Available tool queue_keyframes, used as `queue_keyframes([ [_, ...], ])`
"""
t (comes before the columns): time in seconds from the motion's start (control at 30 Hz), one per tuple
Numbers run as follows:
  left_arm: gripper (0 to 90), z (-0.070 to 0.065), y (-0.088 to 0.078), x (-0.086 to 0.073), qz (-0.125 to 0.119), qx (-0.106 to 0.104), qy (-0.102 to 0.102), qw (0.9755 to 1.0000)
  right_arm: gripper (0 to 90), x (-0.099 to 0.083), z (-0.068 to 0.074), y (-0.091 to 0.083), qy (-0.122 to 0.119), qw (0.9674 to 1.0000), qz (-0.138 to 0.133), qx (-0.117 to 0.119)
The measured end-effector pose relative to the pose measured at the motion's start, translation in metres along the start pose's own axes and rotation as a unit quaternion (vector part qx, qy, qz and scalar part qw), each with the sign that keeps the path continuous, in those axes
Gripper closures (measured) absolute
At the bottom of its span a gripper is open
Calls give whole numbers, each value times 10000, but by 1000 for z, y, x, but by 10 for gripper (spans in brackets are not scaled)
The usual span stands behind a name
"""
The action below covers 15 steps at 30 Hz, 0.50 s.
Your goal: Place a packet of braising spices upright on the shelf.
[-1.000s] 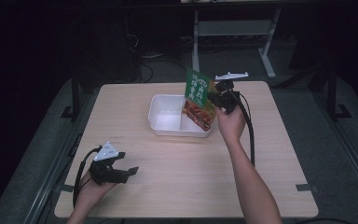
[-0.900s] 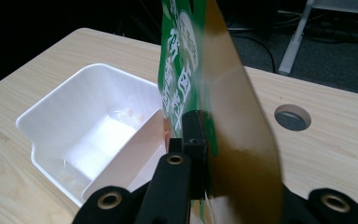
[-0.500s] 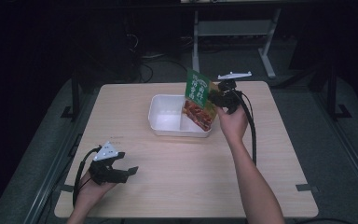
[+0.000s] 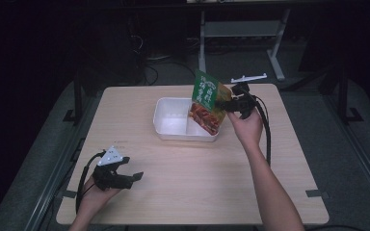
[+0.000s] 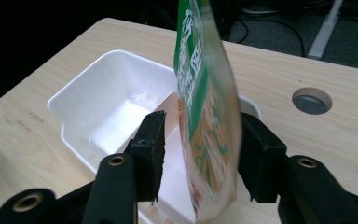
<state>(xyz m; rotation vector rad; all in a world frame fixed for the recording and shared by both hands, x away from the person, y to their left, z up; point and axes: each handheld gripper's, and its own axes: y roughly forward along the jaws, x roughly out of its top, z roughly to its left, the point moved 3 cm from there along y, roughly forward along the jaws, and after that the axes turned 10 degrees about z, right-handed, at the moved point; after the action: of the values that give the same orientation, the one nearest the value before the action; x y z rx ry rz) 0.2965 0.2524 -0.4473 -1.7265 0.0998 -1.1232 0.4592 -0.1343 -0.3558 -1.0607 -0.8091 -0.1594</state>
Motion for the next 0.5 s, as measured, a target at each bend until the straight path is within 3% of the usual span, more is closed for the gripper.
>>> queue_keyframes([
  [0.4, 196, -1, 2, 0, 31, -13, -7, 10000, 442, -16, -11, -17, 65, 9994, 64, 336],
  [0.5, 196, 0, 2, 0, 31, 5, -7, 10000, 436, -21, -12, -20, -13, 9991, 89, 425],
])
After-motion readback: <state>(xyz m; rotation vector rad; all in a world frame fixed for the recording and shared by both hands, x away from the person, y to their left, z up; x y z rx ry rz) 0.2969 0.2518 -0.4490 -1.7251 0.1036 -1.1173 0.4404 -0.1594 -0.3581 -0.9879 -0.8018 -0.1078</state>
